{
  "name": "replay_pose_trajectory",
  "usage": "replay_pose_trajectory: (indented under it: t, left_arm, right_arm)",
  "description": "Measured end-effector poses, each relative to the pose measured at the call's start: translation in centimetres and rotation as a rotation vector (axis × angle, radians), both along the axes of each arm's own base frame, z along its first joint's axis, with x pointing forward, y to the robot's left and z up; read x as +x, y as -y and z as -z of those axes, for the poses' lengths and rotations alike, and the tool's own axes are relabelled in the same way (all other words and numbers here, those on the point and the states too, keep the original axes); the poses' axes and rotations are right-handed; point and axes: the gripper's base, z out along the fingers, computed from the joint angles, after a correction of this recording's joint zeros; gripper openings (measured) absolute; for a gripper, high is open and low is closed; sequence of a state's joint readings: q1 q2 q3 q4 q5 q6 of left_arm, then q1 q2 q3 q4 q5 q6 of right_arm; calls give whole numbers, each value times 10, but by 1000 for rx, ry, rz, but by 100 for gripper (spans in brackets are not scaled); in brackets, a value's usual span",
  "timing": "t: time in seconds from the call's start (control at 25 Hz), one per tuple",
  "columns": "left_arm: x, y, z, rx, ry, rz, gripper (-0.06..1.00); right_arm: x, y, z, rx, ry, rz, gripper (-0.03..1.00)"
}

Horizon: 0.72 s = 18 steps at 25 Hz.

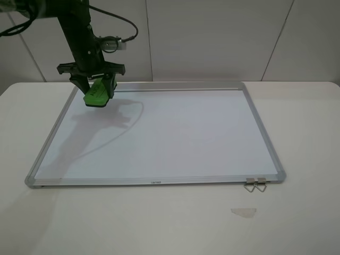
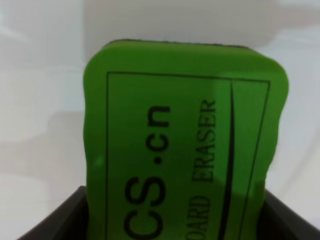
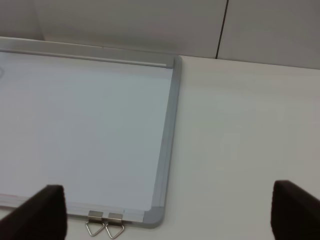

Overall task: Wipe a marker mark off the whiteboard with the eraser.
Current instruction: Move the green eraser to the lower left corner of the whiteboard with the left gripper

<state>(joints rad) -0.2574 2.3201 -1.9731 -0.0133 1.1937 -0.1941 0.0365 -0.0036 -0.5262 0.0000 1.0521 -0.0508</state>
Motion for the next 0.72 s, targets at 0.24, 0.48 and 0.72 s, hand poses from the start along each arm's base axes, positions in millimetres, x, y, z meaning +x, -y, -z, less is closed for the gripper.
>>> replay_pose_trajectory:
  t: [0.24,0.48,0.72]
  left_arm:
    - [-10,0,-61,-65,116,-31,60]
    - [-40,-10,-104,-58,173,-92,60]
    - [-89,-32,-99,62,97,-136,60]
  right_arm:
    - [0,0,0,0,0,0,82]
    - [0,0,0,0,0,0,82]
    - [0,0,0,0,0,0,82]
